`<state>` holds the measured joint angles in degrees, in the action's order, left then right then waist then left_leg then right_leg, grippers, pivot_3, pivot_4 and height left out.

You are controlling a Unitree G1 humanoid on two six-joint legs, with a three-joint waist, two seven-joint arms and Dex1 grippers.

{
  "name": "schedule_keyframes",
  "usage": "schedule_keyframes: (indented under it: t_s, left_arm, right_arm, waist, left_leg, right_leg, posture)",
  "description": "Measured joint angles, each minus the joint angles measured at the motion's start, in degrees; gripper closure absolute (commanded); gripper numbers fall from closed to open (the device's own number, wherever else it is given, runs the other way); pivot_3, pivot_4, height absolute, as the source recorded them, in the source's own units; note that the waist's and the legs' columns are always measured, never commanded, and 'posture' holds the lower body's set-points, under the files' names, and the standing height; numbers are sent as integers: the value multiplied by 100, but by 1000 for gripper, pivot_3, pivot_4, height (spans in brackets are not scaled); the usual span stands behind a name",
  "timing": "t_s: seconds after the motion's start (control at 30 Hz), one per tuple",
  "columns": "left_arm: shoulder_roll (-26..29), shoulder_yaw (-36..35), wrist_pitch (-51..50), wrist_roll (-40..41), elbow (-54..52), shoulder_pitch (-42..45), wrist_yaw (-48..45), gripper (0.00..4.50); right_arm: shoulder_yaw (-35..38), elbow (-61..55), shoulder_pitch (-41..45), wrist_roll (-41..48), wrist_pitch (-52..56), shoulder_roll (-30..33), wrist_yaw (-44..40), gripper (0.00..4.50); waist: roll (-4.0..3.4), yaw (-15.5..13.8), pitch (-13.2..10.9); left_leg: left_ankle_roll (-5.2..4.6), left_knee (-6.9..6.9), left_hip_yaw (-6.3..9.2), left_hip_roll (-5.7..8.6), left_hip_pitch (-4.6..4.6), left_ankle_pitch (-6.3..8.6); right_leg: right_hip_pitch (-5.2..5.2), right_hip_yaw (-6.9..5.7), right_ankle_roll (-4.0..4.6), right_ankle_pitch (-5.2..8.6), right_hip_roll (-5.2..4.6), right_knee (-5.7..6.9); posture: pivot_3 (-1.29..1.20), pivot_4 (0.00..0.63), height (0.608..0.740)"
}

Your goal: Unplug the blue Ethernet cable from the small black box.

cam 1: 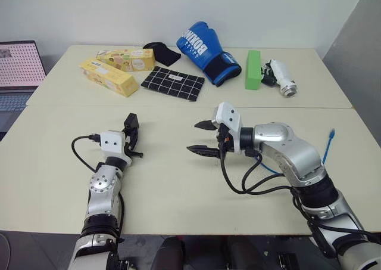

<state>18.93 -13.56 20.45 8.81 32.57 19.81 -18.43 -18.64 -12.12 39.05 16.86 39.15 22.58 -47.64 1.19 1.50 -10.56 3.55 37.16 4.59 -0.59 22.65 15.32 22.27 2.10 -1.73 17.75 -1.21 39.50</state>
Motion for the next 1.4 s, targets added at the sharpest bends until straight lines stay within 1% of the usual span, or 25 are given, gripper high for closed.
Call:
schedule_keyframes:
  t_s: [0.03, 0.27, 0.47, 0.53, 0.67, 0.7, 0.73, 0.77, 0.87, 1.0, 1.07, 1.13, 1.2, 1.3, 1.4]
  left_arm:
    - [-21, -36, -1, 39, 14, 6, 2, 2932]
    - [-94, -155, -191, 460, -181, -120, -319, 1506]
    - [-93, -155, -723, 528, -882, -540, -237, 210]
    - [-84, -152, -1059, 506, -1324, -813, -91, 210]
    - [36, -148, -1704, 556, -2144, -1369, -88, 210]
    - [228, -98, -2154, 605, -2658, -1693, -170, 210]
    - [364, -83, -2298, 628, -2868, -1844, -262, 210]
    - [633, -86, -2520, 672, -3221, -2209, -485, 210]
    - [1075, -214, -3093, 927, -3723, -2604, -849, 210]
    - [1739, -490, -3960, 1352, -4324, -2845, -1245, 210]
    - [2096, -827, -4287, 1652, -4588, -2858, -1510, 210]
    - [2430, -1151, -4532, 1911, -4769, -2828, -1790, 210]
    - [2826, -1231, -4741, 2069, -4799, -2821, -2127, 210]
    - [3129, -1394, -4934, 2271, -4821, -2807, -2510, 210]
    - [3215, -1393, -5062, 2339, -4876, -2803, -2735, 210]
  right_arm:
    - [-9, 0, 0, -4, 0, 0, 1, 688]
    - [-26, -9, 0, -39, 0, 49, -4, 688]
    - [-66, -18, -12, -42, 8, 53, 26, 688]
    - [-64, -65, -75, -39, 27, 82, 37, 688]
    - [-52, -165, -326, -23, 140, 126, 122, 688]
    - [2, -269, -481, 11, 193, 171, 167, 688]
    - [53, -337, -558, 24, 233, 219, 172, 688]
    - [214, -418, -710, 51, 302, 362, 184, 688]
    - [586, -458, -871, 119, 416, 668, 196, 688]
    - [949, -589, -926, 348, 553, 1023, 90, 688]
    - [1168, -589, -928, 474, 623, 1270, -19, 688]
    - [1344, -585, -929, 539, 646, 1437, -123, 688]
    - [1382, -552, -929, 649, 678, 1609, -242, 688]
    - [1510, -476, -927, 711, 682, 1774, -332, 688]
    - [1521, -334, -920, 709, 676, 1830, -357, 688]
  waist:
    - [0, 3, 0]
    - [-3, 22, 2]
    - [-3, 43, 2]
    - [-4, 55, 2]
    - [-4, 73, 3]
    - [0, 83, 5]
    - [-1, 95, 5]
    - [-2, 97, 4]
    - [-3, 63, 3]
    - [1, 39, 1]
    - [1, 24, 1]
    - [-2, 30, 1]
    - [-1, 36, 0]
    - [-3, 36, -1]
    - [-3, 36, -2]
  left_leg:
    - [0, 0, 0, 0, -2, 0]
    - [0, 0, -4, -1, -5, 0]
    - [-1, -2, -6, -5, -8, 0]
    - [-1, -5, -8, -8, -11, 1]
    - [-1, -10, -9, -12, -15, 1]
    - [-1, -10, -7, -18, -13, 1]
    - [-1, -11, -8, -17, -13, 1]
    - [-1, -14, -8, -17, -14, 1]
    - [-1, -12, -3, -15, -13, 1]
    - [-1, -11, -1, -12, -13, 1]
    - [-1, -12, -2, -11, -13, 1]
    - [-2, -13, -9, -10, -17, 1]
    - [-2, -13, -9, -10, -14, 1]
    - [-2, -15, -12, -12, -15, 1]
    - [-2, -15, -13, -14, -13, 1]
  right_leg:
    - [0, 0, 0, 0, 1, 4]
    - [-1, 4, 0, 0, 3, 4]
    - [-1, 10, 0, 0, 3, 4]
    - [-1, 14, 0, 0, 3, 3]
    - [0, 17, 1, 1, 2, 4]
    - [0, 17, 1, 1, 1, 1]
    - [0, 18, 1, 1, 1, 2]
    - [1, 18, 1, 1, 1, 1]
    - [-3, 11, 2, 1, 4, 2]
    - [-5, 7, 2, 1, 14, 5]
    - [-6, 6, 2, 1, 13, 4]
    - [-7, 12, 2, 1, 13, 3]
    - [-5, 9, 2, 1, 14, -1]
    - [-5, 12, 2, 2, 14, -5]
    - [-3, 13, 2, 2, 14, -5]
  posture:
    - [0, 150, 740]
    - [0, 150, 740]
    - [0, 150, 740]
    - [0, 150, 740]
    - [0, 150, 740]
    - [0, 150, 740]
    - [0, 150, 740]
    - [0, 150, 740]
    - [0, 150, 740]
    - [0, 150, 740]
    - [0, 150, 740]
    - [0, 150, 740]
    - [0, 150, 740]
    - [0, 150, 740]
    - [0, 150, 740]
